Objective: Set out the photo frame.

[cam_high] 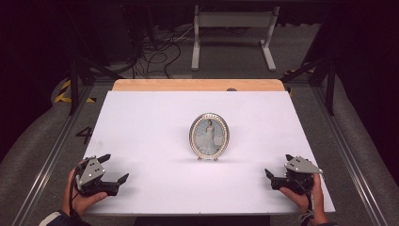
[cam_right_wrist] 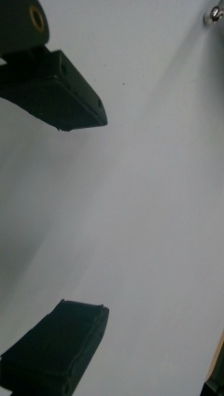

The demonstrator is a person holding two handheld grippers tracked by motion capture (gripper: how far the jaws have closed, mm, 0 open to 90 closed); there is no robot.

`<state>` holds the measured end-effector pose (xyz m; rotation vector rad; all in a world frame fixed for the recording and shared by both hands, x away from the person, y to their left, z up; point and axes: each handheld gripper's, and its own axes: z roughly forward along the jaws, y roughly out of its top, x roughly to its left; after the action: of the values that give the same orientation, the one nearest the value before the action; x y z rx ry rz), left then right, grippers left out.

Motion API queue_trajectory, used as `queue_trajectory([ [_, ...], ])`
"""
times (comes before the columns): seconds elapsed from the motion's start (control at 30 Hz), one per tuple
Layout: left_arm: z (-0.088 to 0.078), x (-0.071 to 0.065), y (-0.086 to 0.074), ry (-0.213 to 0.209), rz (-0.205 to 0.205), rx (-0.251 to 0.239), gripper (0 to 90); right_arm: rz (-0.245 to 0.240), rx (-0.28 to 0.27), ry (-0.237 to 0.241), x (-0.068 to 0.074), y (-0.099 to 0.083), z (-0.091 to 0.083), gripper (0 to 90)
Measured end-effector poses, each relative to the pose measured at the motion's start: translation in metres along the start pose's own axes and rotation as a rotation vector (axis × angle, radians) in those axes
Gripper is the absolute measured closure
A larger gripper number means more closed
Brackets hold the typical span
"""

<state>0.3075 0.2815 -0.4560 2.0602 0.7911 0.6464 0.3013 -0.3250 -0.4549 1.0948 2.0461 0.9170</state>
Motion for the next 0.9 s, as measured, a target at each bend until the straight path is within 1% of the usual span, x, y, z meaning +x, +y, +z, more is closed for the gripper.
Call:
queue_trajectory([
  [0.1, 0.0005, -0.0006, 0.0003, 0.002, 0.003, 0.006, 7.9, 0.007, -0.015, 0.000, -0.0005, 0.0013, -0.0015, 8.5],
  [0.23, 0.0003, -0.0007, 0.0005, 0.001, 0.006, -0.001, 8.1, 0.006, -0.013, 0.002, 0.0008, 0.0012, -0.0012, 8.5],
  [0.33, 0.0009, -0.0002, -0.0008, 0.000, 0.017, 0.015, 8.1, 0.003, -0.012, 0.006, 0.0016, 0.0019, 0.0008, 8.4],
  [0.4, -0.0002, -0.0008, -0.0012, 0.002, 0.004, 0.003, 8.1, -0.004, -0.013, 0.001, 0.0023, 0.0030, 0.0011, 8.4],
  [0.47, -0.0008, -0.0003, -0.0010, 0.003, 0.009, 0.001, 8.1, 0.001, -0.017, 0.002, 0.0025, 0.0031, 0.0004, 8.4],
  [0.53, 0.0000, -0.0004, -0.0011, 0.002, 0.003, 0.001, 8.1, 0.002, -0.014, 0.002, 0.0030, 0.0027, 0.0006, 8.4],
  [0.73, 0.0014, 0.0003, -0.0006, -0.002, 0.013, 0.007, 8.5, 0.002, -0.010, 0.007, 0.0027, 0.0019, 0.0033, 8.4],
  [0.77, 0.0018, 0.0000, -0.0006, 0.000, 0.008, 0.005, 8.7, 0.000, -0.009, 0.007, 0.0029, 0.0016, 0.0036, 8.4],
  [0.9, 0.0030, 0.0002, -0.0002, -0.002, 0.012, 0.010, 8.7, -0.002, -0.010, 0.008, 0.0035, 0.0013, 0.0034, 8.4],
])
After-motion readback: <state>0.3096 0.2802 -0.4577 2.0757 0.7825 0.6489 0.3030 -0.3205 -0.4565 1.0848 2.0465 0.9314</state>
